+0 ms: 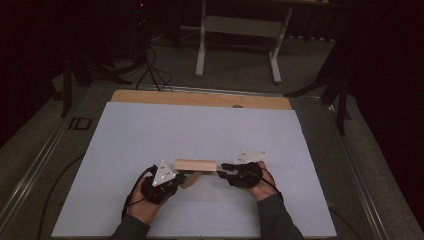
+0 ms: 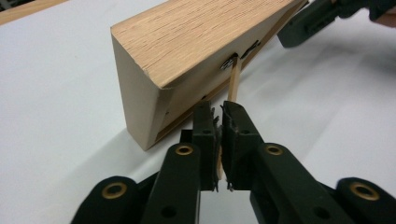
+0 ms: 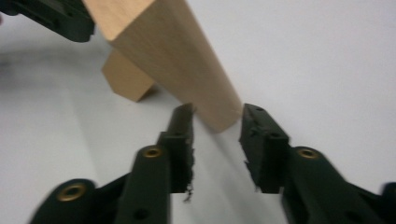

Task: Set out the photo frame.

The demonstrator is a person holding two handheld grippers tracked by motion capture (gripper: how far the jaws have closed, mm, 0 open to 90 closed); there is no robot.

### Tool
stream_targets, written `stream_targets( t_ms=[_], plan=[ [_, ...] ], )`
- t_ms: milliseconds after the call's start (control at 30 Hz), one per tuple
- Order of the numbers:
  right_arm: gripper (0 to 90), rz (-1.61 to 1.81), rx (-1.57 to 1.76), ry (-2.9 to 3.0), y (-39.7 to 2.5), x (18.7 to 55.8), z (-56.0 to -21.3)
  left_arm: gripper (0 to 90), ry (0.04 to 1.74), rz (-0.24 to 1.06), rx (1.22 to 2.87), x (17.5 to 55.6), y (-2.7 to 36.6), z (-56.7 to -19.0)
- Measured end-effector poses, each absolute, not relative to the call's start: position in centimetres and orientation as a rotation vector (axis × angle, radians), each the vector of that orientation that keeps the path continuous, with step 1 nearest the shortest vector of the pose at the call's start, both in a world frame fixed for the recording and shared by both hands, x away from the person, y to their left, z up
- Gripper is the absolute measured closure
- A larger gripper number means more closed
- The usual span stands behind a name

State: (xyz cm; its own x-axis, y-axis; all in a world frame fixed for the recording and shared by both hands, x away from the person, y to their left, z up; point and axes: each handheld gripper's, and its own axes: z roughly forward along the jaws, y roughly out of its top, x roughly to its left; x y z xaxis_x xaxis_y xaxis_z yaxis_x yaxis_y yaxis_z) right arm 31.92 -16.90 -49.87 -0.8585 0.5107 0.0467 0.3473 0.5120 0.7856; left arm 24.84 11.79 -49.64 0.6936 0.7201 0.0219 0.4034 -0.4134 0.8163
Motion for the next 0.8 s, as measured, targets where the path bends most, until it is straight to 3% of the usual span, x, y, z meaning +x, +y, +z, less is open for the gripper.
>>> stream_targets(
  t_ms=[200, 800],
  plan=[
    [86.6, 1.224, 0.819, 2.453, -17.0, 32.1, -49.6, 88.5, 0.87, 0.457, 2.038, 25.0, 11.7, -49.6],
    [89.3, 1.332, 0.87, 2.321, -14.8, 32.4, -48.7, 89.7, 0.932, 0.48, 2.024, 25.1, 11.4, -49.6]
  ],
)
